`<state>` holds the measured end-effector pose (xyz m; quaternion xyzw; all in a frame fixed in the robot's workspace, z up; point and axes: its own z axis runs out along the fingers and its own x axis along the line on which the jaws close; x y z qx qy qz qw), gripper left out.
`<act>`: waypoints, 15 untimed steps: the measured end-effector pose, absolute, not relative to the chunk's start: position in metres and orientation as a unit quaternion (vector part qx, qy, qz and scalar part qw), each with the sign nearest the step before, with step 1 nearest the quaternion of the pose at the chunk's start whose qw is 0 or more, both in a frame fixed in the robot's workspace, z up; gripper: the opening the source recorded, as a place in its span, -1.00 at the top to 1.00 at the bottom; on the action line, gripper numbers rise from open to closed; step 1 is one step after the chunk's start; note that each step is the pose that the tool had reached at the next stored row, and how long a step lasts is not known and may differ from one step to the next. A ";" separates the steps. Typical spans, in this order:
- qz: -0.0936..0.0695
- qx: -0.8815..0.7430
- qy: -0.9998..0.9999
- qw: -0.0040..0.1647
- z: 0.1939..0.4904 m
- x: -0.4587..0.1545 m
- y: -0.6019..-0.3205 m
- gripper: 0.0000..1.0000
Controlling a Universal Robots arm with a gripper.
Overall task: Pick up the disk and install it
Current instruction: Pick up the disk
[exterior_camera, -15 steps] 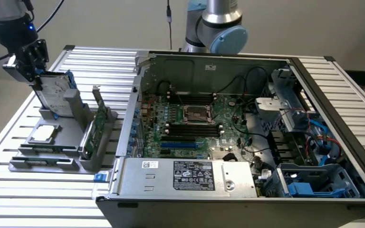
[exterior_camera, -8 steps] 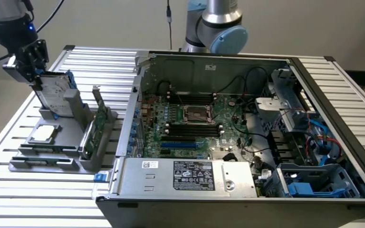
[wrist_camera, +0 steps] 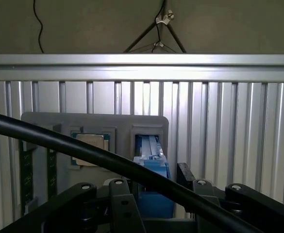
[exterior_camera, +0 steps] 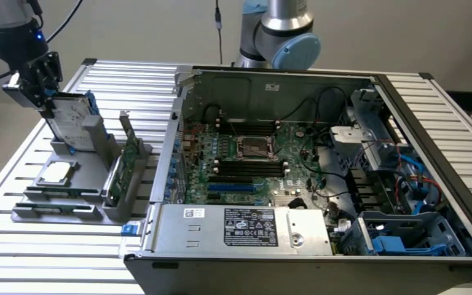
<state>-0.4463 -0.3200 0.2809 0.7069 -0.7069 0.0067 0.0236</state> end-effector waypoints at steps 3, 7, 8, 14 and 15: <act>0.007 0.707 -0.707 0.024 0.281 -0.446 -0.320 0.04; 0.007 0.707 -0.707 0.024 0.281 -0.446 -0.320 0.04; 0.007 0.707 -0.707 0.024 0.281 -0.445 -0.320 0.04; 0.007 0.707 -0.707 0.024 0.280 -0.444 -0.320 0.04; 0.007 0.707 -0.707 0.024 0.279 -0.444 -0.320 0.04</act>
